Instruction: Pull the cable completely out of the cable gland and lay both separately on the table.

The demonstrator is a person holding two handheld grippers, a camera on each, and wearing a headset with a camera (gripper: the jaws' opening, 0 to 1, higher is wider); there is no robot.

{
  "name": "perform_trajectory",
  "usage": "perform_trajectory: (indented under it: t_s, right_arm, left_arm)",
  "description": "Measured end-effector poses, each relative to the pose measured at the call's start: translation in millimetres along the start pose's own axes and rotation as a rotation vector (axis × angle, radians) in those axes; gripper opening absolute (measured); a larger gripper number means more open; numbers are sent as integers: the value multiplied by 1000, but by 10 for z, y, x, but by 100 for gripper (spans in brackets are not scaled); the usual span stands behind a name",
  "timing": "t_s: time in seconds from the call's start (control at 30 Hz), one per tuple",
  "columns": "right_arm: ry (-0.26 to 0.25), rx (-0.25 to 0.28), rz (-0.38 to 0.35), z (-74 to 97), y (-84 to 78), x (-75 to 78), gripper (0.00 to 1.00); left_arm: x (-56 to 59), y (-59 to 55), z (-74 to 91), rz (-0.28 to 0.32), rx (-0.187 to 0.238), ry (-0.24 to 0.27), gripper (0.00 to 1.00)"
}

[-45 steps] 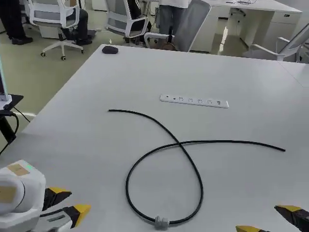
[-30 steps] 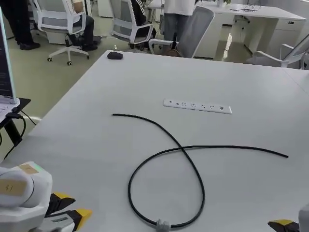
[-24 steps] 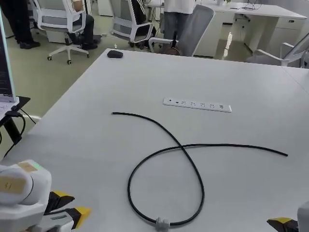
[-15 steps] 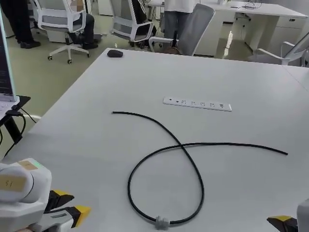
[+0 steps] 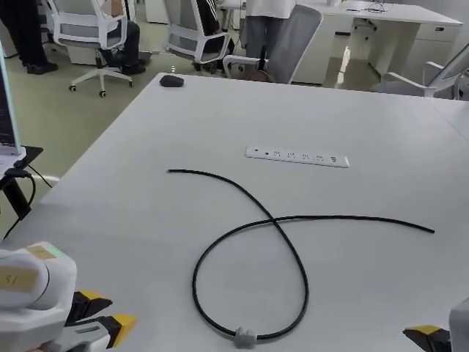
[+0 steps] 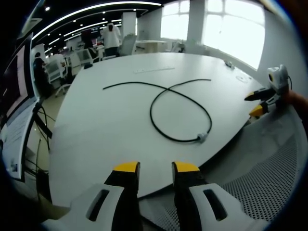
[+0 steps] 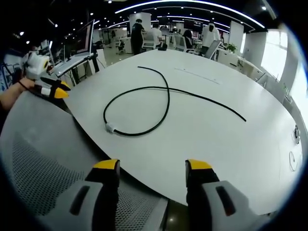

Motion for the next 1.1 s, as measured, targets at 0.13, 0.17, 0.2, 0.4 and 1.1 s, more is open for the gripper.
perform_trajectory:
  t_s: [0.13, 0.17, 0.2, 0.4, 1.1]
  right_arm:
    - [5, -6, 3, -5, -3, -11, 56]
    - [5, -5, 2, -4, -2, -10, 56]
    - [5, -4, 2, -4, -1, -10, 56]
    - [18, -9, 16, -8, -1, -32, 55]
    - [32, -6, 5, -12, -9, -32, 53]
  left_arm:
    - [10, -9, -1, -4, -8, -4, 28]
    - [12, -10, -1, -6, -9, -5, 28]
    - [10, -10, -1, -5, -9, -4, 28]
    - [4, -4, 7, -1, -1, -1, 28]
    - [26, -24, 4, -14, -24, -12, 27]
Point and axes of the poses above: the centre of the closed fingertips' face, and the gripper's own axes: z roughly backward along the fingers, x roughly to its right, y roughly out of its top, the point moved 7 cm from there along z, roughly backward along the fingers, and after that the axes turned 12 degrees about z, right-handed, at the moved point
